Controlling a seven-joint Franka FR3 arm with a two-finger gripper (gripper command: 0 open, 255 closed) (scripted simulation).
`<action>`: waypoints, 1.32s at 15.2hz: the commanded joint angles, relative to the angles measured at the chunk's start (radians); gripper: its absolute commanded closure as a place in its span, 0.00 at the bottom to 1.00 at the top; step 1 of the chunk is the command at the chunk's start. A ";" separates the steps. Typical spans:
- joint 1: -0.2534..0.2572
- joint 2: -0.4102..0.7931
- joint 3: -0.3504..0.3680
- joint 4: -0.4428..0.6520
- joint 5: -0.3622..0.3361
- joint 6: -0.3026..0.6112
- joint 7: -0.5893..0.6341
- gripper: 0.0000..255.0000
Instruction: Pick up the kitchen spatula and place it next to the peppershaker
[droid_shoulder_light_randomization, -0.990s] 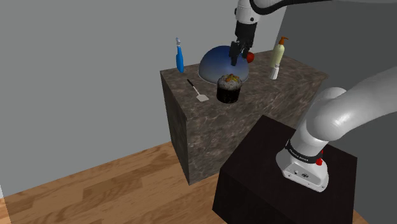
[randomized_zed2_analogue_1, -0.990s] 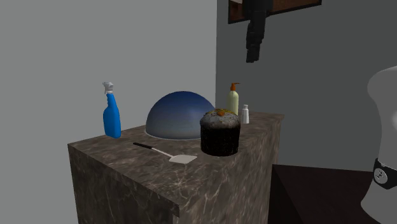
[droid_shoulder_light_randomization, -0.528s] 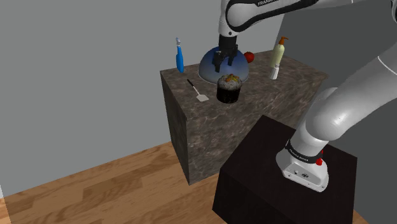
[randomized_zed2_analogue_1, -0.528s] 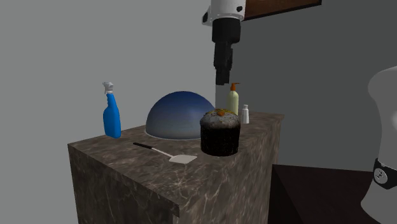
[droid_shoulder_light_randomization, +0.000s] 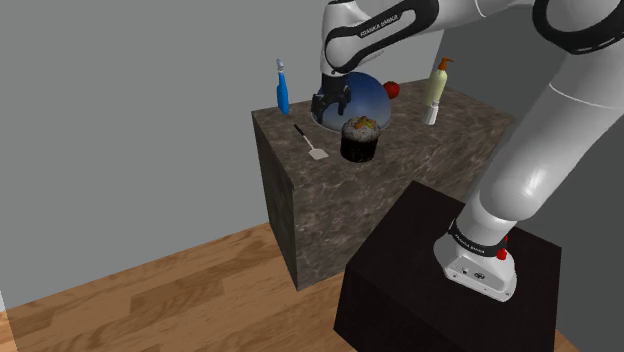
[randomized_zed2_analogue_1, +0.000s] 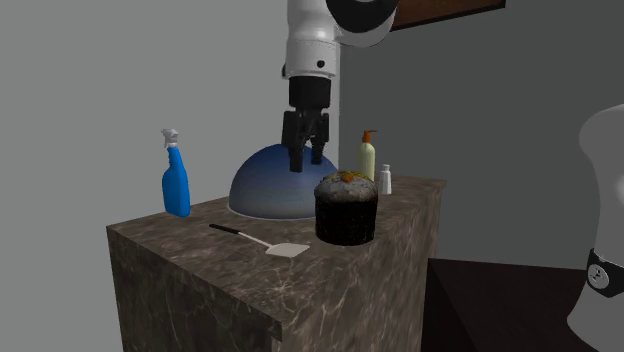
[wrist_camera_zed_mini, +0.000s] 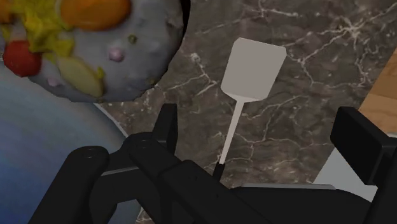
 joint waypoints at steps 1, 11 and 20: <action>-0.004 0.073 -0.003 0.039 0.002 0.037 0.025 0.00; -0.018 0.455 -0.024 0.346 0.027 0.120 0.131 0.00; -0.024 0.586 -0.028 0.409 0.036 0.189 0.146 0.00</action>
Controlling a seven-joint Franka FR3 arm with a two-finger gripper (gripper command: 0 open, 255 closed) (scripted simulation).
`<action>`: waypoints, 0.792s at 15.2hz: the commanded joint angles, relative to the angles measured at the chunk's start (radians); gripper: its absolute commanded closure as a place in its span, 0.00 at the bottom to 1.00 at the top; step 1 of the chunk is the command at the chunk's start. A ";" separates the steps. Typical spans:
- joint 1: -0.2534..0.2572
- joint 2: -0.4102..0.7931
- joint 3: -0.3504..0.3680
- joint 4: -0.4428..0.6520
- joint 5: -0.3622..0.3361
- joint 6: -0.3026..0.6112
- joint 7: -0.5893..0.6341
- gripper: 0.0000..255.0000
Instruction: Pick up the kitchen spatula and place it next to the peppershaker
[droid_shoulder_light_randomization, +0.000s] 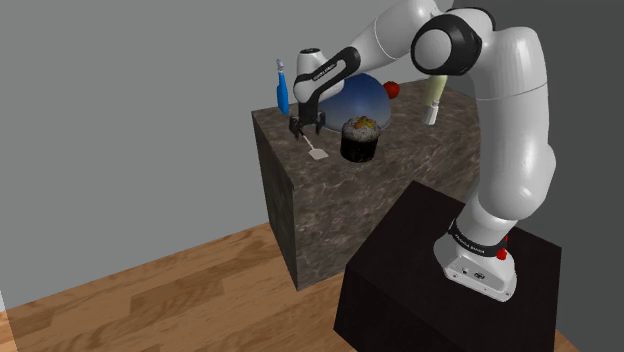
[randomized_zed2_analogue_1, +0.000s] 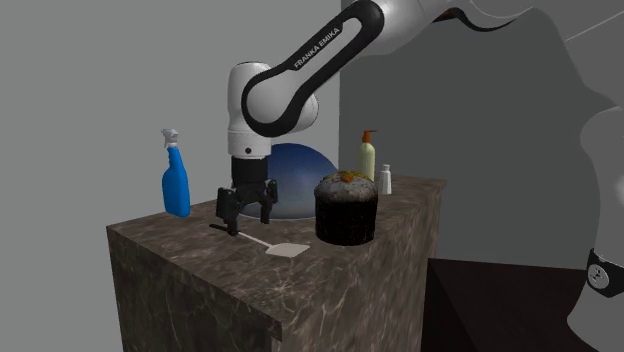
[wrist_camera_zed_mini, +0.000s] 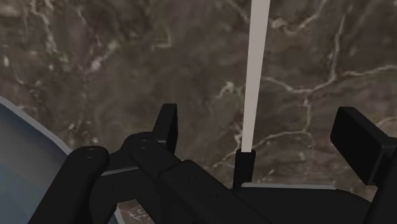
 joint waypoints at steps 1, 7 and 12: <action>0.000 0.018 0.000 0.002 0.000 0.016 0.000 0.00; 0.000 0.018 0.000 0.002 0.000 0.016 0.000 0.00; 0.000 0.018 0.000 0.002 0.000 0.016 0.000 1.00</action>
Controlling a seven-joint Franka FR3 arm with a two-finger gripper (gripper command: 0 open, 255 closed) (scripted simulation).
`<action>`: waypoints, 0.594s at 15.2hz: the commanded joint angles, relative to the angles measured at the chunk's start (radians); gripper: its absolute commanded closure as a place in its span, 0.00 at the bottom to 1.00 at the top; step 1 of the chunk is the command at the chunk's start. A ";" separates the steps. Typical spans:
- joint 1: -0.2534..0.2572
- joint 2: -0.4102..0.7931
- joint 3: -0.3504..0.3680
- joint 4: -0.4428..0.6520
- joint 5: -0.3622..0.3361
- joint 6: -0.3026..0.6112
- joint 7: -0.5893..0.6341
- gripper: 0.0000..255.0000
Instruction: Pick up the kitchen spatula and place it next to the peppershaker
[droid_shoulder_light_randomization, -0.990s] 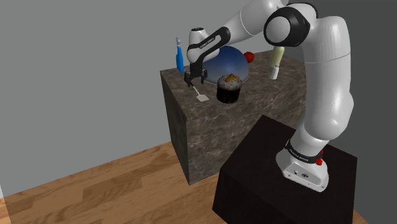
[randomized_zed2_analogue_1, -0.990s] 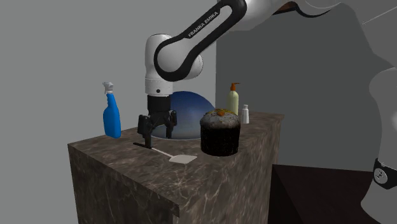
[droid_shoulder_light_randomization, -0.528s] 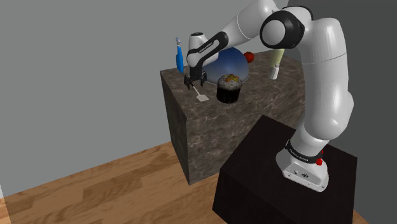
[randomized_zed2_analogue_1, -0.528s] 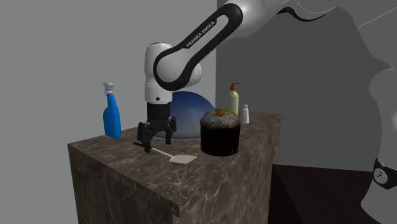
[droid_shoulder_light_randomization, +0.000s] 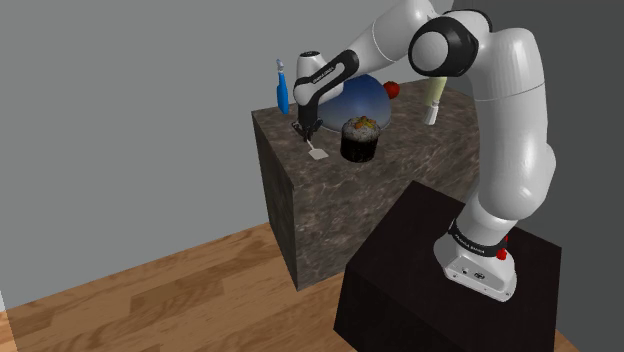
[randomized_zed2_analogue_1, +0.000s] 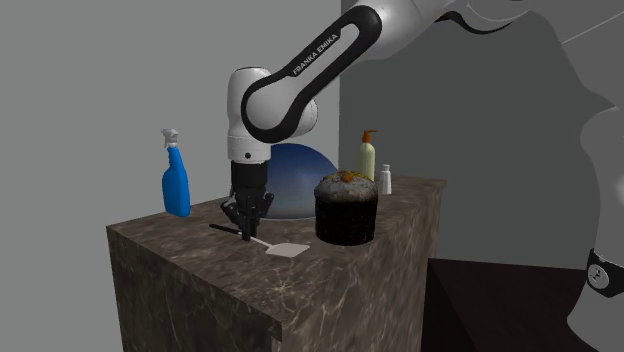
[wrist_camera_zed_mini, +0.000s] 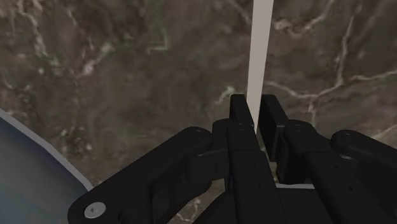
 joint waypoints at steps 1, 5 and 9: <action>0.000 0.000 0.000 0.000 0.000 0.000 0.000 1.00; 0.000 0.000 0.000 0.000 0.000 0.000 0.000 1.00; 0.000 -0.024 0.000 0.006 0.000 -0.030 0.000 1.00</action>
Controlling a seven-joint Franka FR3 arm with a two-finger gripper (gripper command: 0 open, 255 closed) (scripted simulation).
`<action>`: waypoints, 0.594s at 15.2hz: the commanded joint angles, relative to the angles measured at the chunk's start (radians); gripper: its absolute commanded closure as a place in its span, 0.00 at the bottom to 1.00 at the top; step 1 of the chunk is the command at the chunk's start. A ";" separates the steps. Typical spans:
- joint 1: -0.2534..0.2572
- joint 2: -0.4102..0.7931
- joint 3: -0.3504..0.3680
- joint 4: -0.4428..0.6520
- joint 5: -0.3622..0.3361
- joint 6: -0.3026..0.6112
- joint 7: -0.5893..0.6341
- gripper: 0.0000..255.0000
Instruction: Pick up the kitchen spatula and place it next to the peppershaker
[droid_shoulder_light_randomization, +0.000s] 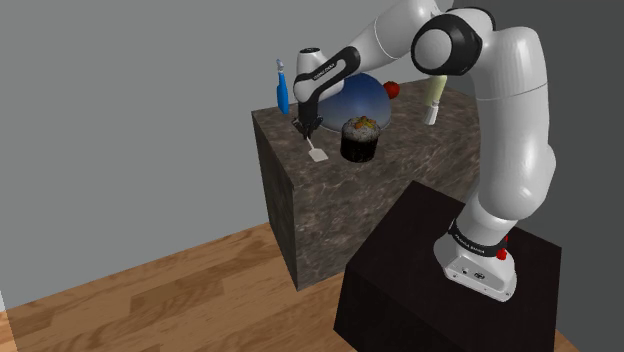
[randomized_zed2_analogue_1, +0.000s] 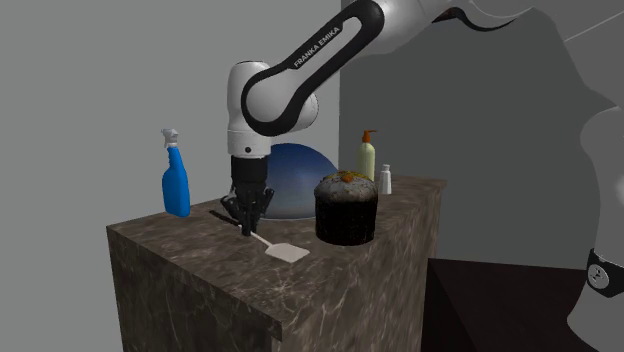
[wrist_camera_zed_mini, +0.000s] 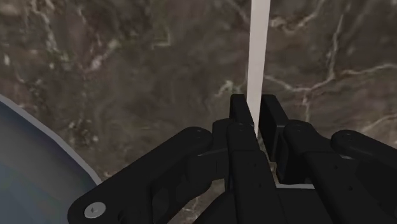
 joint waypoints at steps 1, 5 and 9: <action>0.000 -0.012 0.000 0.008 0.000 -0.020 -0.001 1.00; 0.000 -0.040 -0.001 0.022 -0.001 -0.062 -0.001 1.00; 0.001 -0.066 -0.001 0.038 -0.001 -0.104 -0.001 1.00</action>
